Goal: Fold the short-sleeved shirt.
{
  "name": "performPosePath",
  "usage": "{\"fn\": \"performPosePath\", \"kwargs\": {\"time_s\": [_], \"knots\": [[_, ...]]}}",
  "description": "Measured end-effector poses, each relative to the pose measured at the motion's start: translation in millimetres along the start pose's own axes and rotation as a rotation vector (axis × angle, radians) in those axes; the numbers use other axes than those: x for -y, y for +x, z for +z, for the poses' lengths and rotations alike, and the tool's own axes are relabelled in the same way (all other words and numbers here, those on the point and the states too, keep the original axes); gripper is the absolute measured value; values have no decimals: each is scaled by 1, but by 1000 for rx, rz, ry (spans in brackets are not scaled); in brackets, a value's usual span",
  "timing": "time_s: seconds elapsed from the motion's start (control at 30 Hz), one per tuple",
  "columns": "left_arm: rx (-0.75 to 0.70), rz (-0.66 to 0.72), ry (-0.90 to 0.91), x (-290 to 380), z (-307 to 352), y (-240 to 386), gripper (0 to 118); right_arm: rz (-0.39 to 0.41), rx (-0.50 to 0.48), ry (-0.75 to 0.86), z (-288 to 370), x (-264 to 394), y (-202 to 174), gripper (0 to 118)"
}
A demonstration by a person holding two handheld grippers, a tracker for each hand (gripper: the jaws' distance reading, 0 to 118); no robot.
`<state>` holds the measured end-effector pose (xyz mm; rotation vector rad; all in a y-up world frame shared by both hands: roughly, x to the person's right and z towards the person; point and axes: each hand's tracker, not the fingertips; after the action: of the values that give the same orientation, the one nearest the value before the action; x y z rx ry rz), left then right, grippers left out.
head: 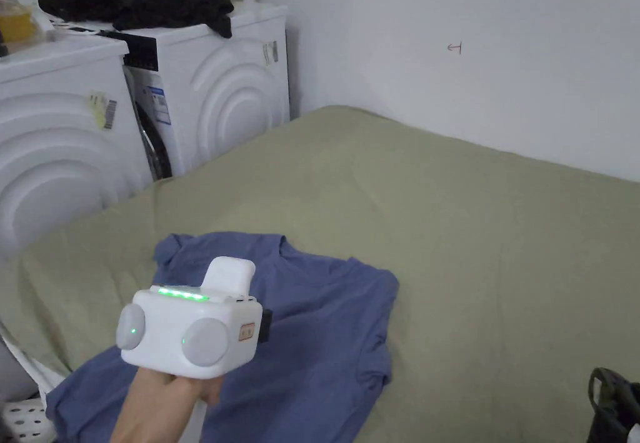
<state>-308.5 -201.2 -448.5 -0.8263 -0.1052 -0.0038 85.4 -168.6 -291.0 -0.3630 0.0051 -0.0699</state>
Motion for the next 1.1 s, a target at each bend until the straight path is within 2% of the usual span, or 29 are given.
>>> {"fn": "performPosePath", "kwargs": {"time_s": [0.13, 0.17, 0.2, 0.23, 0.27, 0.3, 0.33, 0.4, 0.5, 0.53, 0.6, 0.63, 0.67, 0.7, 0.73, 0.8, 0.97, 1.1], "knots": [[-8, 16, -74, -9, -57, -4, 0, 7, 13, -52, -13, 14, 7, 1], [-12, 3, -75, -12, -66, -5, 12, 13, 21, -62, -15, 18, 7, 1], [-29, -13, -79, -14, -73, -5, 48, 16, 22, -71, -17, 21, 9, 1], [-43, -25, -89, -16, -83, -8, 80, 17, 24, -83, -20, 24, 12, 1], [-41, -24, -113, -18, -92, -10, 95, 15, 28, -89, -22, 26, 13, 1], [-40, -10, -158, -18, -102, -12, 95, 11, 30, -97, -23, 28, 13, 1], [-37, -2, -148, -15, -108, -16, 118, 3, 29, -108, -25, 30, 14, 1], [-29, -4, -185, -15, -106, -7, 114, -4, 34, -117, -27, 33, 16, 1], [10, -55, -284, -5, -108, 8, 113, 4, 39, -138, -27, 35, 15, 1], [10, -67, -277, -2, -108, 13, 103, 6, 40, -145, -26, 36, 16, 1], [-1, -77, -234, -5, -93, 18, 95, 11, 40, -150, -21, 35, 18, 1], [32, -71, -230, -7, -91, 15, 74, 13, 43, -149, -17, 35, 20, 1], [19, -62, -204, -9, -80, 19, 45, 14, 44, -148, -13, 33, 23, 1], [-27, -94, -179, -11, -74, 22, 5, 14, 47, -146, -9, 32, 26, 1], [-67, -131, -142, -11, -73, 22, 0, 13, 51, -142, -4, 30, 30, 1], [-27, -109, -172, -14, -71, 21, 0, 11, 66, -129, 9, 26, 38, 1], [73, -129, -108, -41, -48, 48, 0, 13, 131, -92, 50, 16, 74, 1], [134, -248, -3, -43, 9, 140, 0, -10, 210, -74, 89, 14, 109, 1]]}}
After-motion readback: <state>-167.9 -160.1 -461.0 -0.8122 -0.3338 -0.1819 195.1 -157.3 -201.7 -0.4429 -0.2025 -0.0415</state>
